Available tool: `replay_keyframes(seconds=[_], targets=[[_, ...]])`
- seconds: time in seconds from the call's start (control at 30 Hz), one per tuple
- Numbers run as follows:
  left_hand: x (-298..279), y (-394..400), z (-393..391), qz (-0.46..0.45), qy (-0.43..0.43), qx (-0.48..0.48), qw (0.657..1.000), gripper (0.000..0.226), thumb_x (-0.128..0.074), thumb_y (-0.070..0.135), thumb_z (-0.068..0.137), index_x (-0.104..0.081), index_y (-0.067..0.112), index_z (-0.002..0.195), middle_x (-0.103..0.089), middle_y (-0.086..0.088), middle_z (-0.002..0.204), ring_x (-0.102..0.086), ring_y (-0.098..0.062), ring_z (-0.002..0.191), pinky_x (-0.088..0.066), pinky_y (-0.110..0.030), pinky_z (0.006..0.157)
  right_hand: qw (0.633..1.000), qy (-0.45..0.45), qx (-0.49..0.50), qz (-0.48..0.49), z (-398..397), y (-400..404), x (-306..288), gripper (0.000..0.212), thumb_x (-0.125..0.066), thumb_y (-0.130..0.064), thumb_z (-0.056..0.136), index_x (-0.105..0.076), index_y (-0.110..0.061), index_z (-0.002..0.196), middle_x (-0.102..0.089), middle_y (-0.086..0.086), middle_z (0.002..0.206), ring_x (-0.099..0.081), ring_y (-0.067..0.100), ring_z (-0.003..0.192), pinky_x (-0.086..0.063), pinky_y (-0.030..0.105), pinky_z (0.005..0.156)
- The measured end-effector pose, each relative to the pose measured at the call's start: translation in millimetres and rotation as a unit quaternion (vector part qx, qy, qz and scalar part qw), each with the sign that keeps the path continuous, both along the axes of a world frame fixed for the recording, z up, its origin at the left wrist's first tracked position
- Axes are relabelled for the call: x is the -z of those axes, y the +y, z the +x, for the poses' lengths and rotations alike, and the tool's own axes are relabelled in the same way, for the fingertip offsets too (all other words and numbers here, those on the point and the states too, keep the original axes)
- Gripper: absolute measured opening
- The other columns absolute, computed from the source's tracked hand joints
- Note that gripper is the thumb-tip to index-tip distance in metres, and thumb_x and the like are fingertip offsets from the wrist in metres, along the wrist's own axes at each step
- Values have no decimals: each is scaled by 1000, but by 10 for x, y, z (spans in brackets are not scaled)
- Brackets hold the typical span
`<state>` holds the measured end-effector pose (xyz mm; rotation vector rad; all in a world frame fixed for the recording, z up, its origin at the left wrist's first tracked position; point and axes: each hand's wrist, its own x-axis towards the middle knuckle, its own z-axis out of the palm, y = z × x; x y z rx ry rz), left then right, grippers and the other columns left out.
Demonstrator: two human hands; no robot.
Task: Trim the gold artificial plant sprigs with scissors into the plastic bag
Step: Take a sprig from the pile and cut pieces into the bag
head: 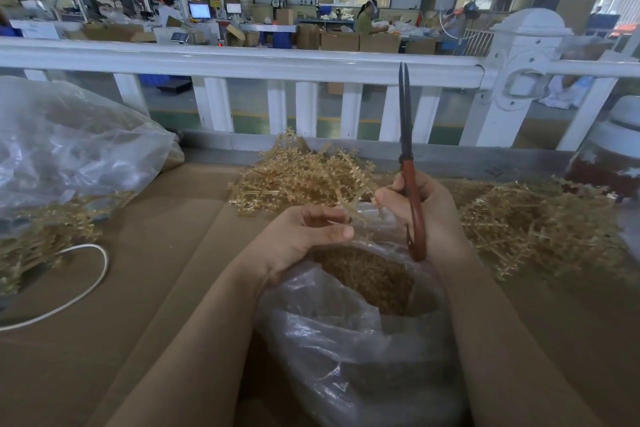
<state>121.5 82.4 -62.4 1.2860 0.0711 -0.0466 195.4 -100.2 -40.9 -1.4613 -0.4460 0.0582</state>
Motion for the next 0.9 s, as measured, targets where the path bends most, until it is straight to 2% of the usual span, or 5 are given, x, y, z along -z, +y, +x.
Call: replay_keyframes(seconds=[0.13, 0.33, 0.53, 0.73, 0.9], targets=[[-19, -3, -23, -3, -16, 25, 1000, 23, -81, 13, 67, -80, 9, 90, -76, -12, 96, -74, -19, 87, -57, -24, 75, 1000, -15, -9, -1, -21, 28, 22, 25, -74, 0, 86, -55, -14, 80, -68, 0, 68, -56, -1, 45, -43, 9, 51], [-2, -17, -21, -17, -62, -2, 998, 8, -76, 9, 73, -79, 10, 80, -76, -11, 87, -74, -18, 83, -58, -25, 77, 997, -43, 26, -51, 3, 48, 75, 24, -82, -11, 83, -60, -21, 79, -63, -12, 65, -64, 11, 70, -52, 31, 77], [-3, -39, -19, 33, -91, -21, 995, 14, -80, 22, 68, -80, 17, 81, -75, -5, 83, -71, -12, 77, -59, -25, 77, 998, -41, 36, -41, 10, 50, 94, 23, -83, -12, 81, -62, -19, 84, -71, 19, 91, -69, 39, 94, -56, 48, 91], [15, -46, 1, 49, -110, -70, 990, 12, -78, 21, 72, -80, 15, 82, -69, -5, 72, -64, -13, 70, -58, -43, 84, 995, -50, 55, -62, 56, 72, 136, 23, -85, -20, 81, -64, -17, 88, -71, -9, 76, -67, 6, 74, -53, 22, 72], [25, -39, 10, 68, -126, -110, 984, 17, -78, 24, 72, -81, 17, 87, -68, -3, 70, -58, -7, 65, -51, -19, 64, 996, -58, 47, -39, 52, 47, 122, 19, -82, -20, 84, -64, -17, 90, -68, -12, 71, -67, 5, 73, -52, 13, 70]])
